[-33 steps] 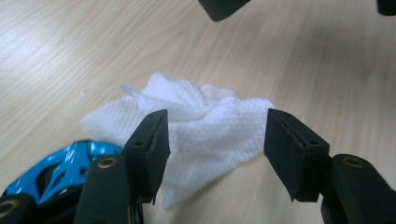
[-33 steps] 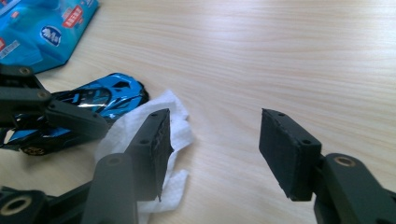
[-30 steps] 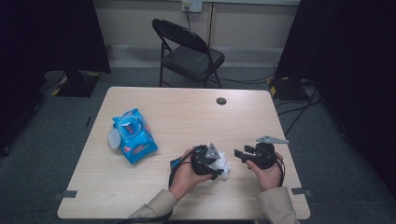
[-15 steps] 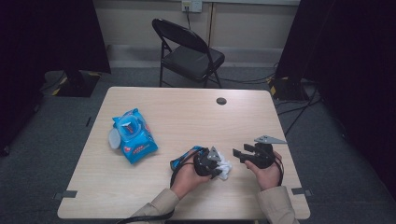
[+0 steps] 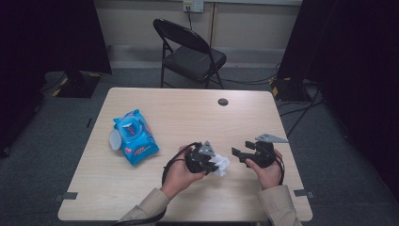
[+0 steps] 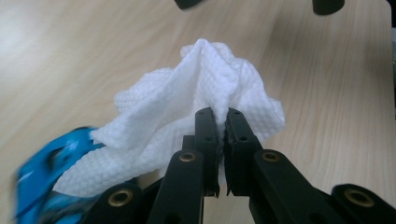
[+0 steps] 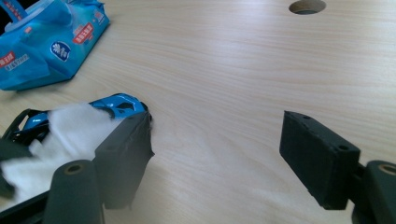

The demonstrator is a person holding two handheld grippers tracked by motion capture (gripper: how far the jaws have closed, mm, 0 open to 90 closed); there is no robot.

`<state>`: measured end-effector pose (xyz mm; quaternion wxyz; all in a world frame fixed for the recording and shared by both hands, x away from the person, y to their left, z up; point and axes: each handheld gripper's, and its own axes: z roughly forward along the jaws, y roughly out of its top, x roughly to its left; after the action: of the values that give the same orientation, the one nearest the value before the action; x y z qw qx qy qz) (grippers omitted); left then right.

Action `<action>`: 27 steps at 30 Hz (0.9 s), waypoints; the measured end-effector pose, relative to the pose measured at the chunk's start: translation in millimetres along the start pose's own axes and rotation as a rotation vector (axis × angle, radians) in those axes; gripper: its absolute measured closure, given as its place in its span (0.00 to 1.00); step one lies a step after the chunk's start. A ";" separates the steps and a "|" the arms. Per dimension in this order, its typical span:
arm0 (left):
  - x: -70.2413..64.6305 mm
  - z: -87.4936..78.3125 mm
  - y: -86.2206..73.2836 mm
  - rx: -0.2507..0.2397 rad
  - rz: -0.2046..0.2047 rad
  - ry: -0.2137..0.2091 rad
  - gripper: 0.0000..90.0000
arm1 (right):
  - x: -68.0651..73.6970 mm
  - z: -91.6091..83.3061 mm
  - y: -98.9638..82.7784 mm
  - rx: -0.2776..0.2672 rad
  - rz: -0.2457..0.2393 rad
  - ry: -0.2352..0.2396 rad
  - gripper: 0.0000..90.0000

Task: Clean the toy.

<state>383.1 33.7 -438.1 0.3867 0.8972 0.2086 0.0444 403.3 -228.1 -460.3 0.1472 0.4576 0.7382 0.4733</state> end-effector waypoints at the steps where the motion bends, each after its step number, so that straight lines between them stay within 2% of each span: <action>1: 4.8 -14.9 -4.4 -0.025 -0.019 0.013 0.95 | 3.3 3.0 1.3 0.005 -0.004 0.017 0.25; 3: 8.7 -29.7 -9.8 -0.035 -0.034 0.034 0.95 | 8.3 7.8 3.5 0.013 -0.014 0.058 0.22; 4: 8.7 -29.7 -9.8 -0.035 -0.034 0.034 0.95 | 8.3 7.8 3.5 0.013 -0.014 0.058 0.22; 5: 12.3 -42.3 -16.2 -0.045 -0.050 0.051 0.95 | 15.2 13.6 6.0 0.027 -0.039 0.089 0.20; 6: 12.3 -42.3 -16.2 -0.045 -0.050 0.051 0.95 | 15.2 13.6 6.0 0.027 -0.039 0.089 0.20; 7: 14.8 -49.9 -20.9 -0.049 -0.059 0.066 0.95 | 19.1 17.0 7.4 0.035 -0.058 0.102 0.20; 8: 16.2 -54.1 -24.0 -0.051 -0.069 0.075 0.95 | 27.8 25.4 10.0 0.057 -0.091 0.126 0.19; 9: 20.4 -64.9 -32.4 -0.054 -0.087 0.094 0.95 | 32.1 30.4 11.1 0.072 -0.103 0.140 0.19; 11: 22.8 -71.0 -38.1 -0.055 -0.098 0.104 0.95 | 36.4 35.6 12.0 0.085 -0.111 0.154 0.18; 13: 27.0 -83.6 -51.1 -0.064 -0.130 0.131 0.95 | 49.9 52.6 14.7 0.115 -0.150 0.192 0.19; 15: 29.7 -90.9 -61.0 -0.063 -0.151 0.152 0.95 | 57.4 61.0 16.9 0.127 -0.166 0.217 0.18; 16: 29.7 -90.9 -61.0 -0.063 -0.151 0.152 0.95 | 57.4 61.0 16.9 0.127 -0.166 0.217 0.18; 17: 31.5 -96.8 -71.5 -0.063 -0.176 0.168 0.95 | 66.2 70.4 19.3 0.141 -0.185 0.247 0.18; 18: 31.5 -96.8 -71.5 -0.063 -0.176 0.168 0.95 | 66.2 70.4 19.3 0.141 -0.185 0.247 0.18; 19: 33.4 -102.6 -81.9 -0.056 -0.195 0.183 0.95 | 75.1 79.3 21.3 0.158 -0.214 0.269 0.18; 21: 35.0 -107.8 -91.8 -0.050 -0.208 0.201 0.95 | 83.8 87.8 22.3 0.170 -0.243 0.288 0.18; 22: 35.0 -107.8 -91.8 -0.050 -0.208 0.201 0.95 | 83.8 87.8 22.3 0.170 -0.243 0.288 0.18; 23: 35.6 -111.4 -102.7 -0.044 -0.229 0.206 0.95 | 92.4 96.3 21.8 0.188 -0.266 0.302 0.19; 27: 34.3 -113.5 -117.5 -0.037 -0.256 0.220 0.95 | 108.3 108.8 19.0 0.225 -0.331 0.333 0.19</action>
<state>347.0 196.5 -445.5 0.3805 0.8459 0.3612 0.0964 426.0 -75.9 -476.5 0.0473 0.2600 0.8651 0.4264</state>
